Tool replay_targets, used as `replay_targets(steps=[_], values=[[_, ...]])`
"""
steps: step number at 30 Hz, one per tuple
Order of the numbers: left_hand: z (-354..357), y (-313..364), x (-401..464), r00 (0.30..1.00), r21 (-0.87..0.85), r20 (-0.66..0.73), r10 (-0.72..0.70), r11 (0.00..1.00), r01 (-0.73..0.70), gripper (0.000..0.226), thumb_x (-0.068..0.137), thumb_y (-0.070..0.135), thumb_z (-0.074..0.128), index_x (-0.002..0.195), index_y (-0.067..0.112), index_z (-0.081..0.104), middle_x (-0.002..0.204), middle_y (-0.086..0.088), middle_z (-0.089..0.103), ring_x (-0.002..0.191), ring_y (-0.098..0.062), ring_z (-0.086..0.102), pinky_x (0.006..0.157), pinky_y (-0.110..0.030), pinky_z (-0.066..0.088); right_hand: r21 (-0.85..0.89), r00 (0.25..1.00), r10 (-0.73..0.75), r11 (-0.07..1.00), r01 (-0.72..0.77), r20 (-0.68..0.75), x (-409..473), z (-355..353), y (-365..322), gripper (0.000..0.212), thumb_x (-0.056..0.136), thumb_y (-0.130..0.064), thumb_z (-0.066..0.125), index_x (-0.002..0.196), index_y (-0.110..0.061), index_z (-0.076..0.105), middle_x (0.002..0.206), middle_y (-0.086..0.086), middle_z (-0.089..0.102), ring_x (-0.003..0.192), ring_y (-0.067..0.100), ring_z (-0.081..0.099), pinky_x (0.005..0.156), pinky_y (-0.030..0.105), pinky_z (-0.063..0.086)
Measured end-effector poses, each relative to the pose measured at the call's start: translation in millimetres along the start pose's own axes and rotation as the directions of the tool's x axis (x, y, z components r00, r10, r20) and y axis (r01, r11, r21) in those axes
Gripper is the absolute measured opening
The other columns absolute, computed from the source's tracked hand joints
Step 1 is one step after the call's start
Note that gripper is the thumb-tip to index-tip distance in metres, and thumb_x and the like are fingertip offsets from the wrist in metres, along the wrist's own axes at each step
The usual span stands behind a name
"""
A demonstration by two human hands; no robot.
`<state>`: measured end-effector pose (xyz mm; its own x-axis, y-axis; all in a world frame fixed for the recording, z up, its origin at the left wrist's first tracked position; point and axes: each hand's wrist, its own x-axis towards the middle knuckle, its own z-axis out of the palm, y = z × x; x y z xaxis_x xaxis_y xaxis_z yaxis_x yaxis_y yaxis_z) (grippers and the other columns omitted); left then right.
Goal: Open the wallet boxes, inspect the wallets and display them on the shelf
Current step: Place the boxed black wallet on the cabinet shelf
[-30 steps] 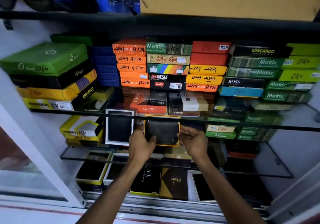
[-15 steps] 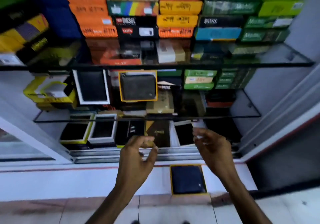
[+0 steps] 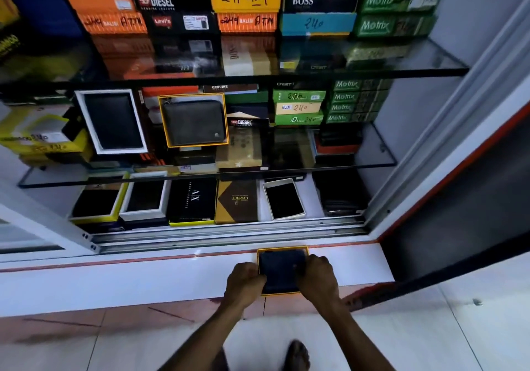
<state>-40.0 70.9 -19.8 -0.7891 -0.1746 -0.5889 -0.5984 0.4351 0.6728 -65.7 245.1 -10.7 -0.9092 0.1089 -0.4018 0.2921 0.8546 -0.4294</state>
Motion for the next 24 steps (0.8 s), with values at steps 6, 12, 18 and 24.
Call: replay_targets(steps=[6, 12, 18, 24], values=[[0.6, -4.6, 0.9, 1.0, -0.12, -0.021, -0.022, 0.993, 0.019, 0.018, 0.06, 0.028, 0.055, 0.053, 0.015, 0.044, 0.057, -0.012, 0.045, 0.061, -0.033, 0.053, 0.061, -0.04, 0.046, 0.208, 0.994, 0.092, 0.975, -0.08, -0.049, -0.5, 5.5, -5.4, 0.055, 0.072, -0.044, 0.074, 0.106, -0.006, 0.055, 0.101, 0.013, 0.064, 0.099, 0.033, 0.063, 0.072, 0.033, 0.049], [-11.8, 11.5, -17.1, 0.998, -0.181, -0.06, -0.01, 0.984, -0.001, 0.042, 0.079, 0.044, 0.057, 0.082, 0.003, 0.064, 0.083, -0.013, 0.07, 0.089, -0.031, 0.067, 0.088, -0.053, 0.056, 0.499, 0.998, 0.014, 0.866, 0.018, -0.06, -17.7, -24.8, -15.6, 0.033, 0.073, -0.03, 0.08, 0.086, -0.013, 0.056, 0.086, 0.001, 0.073, 0.073, 0.017, 0.068, 0.056, 0.021, 0.05], [-53.8, 46.8, -38.6, 0.981, -0.511, 0.148, 0.126, 0.859, -0.033, 0.044, 0.091, 0.052, 0.05, 0.106, 0.017, 0.072, 0.103, -0.006, 0.079, 0.099, -0.025, 0.072, 0.077, -0.037, 0.058, 0.808, 0.982, -0.181, 0.572, 0.143, -0.046, -64.6, -86.3, -48.7, 0.032, 0.077, -0.024, 0.081, 0.077, -0.016, 0.05, 0.085, 0.013, 0.072, 0.064, 0.025, 0.072, 0.05, 0.032, 0.055], [-108.0, 66.5, -53.9, 0.906, -0.75, 0.338, 0.253, 0.654, 0.098, 0.048, 0.076, 0.04, 0.075, 0.101, 0.0, 0.068, 0.076, -0.009, 0.071, 0.059, -0.02, 0.065, 0.053, -0.028, 0.051, 0.6, 0.887, -0.411, 0.662, 0.449, -0.211, -60.5, -128.0, -75.0, 0.018, 0.094, -0.034, 0.058, 0.105, -0.026, 0.069, 0.096, -0.006, 0.077, 0.082, 0.006, 0.07, 0.066, 0.033, 0.059]])
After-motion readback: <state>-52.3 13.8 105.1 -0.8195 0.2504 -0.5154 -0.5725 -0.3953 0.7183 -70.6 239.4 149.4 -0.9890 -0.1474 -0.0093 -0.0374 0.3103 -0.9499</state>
